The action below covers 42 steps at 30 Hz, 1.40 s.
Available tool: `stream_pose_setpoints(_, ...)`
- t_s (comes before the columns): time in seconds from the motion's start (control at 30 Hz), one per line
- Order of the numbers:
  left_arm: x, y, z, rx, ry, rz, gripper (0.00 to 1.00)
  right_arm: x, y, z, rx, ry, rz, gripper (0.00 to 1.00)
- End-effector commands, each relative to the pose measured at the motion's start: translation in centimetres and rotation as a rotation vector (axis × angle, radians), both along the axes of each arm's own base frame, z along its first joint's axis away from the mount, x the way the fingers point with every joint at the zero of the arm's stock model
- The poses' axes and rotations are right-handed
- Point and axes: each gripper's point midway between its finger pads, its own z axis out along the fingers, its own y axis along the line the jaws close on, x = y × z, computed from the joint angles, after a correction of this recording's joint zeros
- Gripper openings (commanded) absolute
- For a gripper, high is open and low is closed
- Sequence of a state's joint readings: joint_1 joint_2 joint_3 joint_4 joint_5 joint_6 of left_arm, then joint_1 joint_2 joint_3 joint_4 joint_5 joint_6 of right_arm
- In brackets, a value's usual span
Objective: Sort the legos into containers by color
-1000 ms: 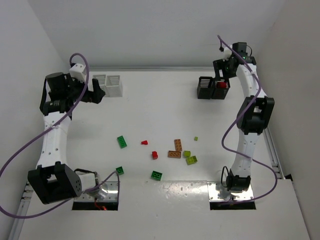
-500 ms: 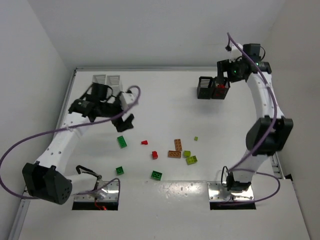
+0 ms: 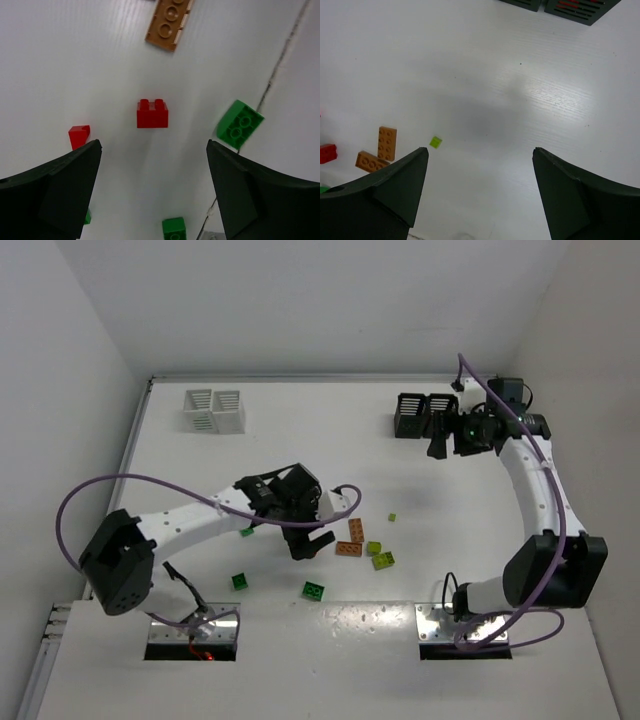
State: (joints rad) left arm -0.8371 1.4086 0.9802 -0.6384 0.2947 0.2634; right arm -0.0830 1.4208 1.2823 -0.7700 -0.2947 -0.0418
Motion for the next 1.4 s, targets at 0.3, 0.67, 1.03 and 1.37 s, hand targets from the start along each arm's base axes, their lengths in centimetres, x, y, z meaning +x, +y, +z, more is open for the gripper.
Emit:
stream_pose_setpoints(0.3, 2.9, -2.4, -3.5, 0.110, -0.102, 0.173, 0.82, -0.2, 0.0, 2.0, 0.006, -0.063, -0.009, 0.85)
stream_pose_setpoints(0.67, 1.4, -2.7, -5.4, 0.158, -0.077, 0.109, 0.72, 0.1, 0.2, 1.8, 0.020, -0.052, -0.010, 0.85)
stream_pose_setpoints(1.03, 1.1, -2.4, -6.3, 0.181, -0.063, 0.086, 0.69, 0.3, 0.2, 1.2, 0.016, -0.035, -0.003, 0.85)
stream_pose_setpoints(1.37, 6.1, 2.8, 2.3, 0.048, -0.199, 0.306, 0.96, 0.1, 0.4, 0.9, 0.024, -0.026, 0.002, 0.85)
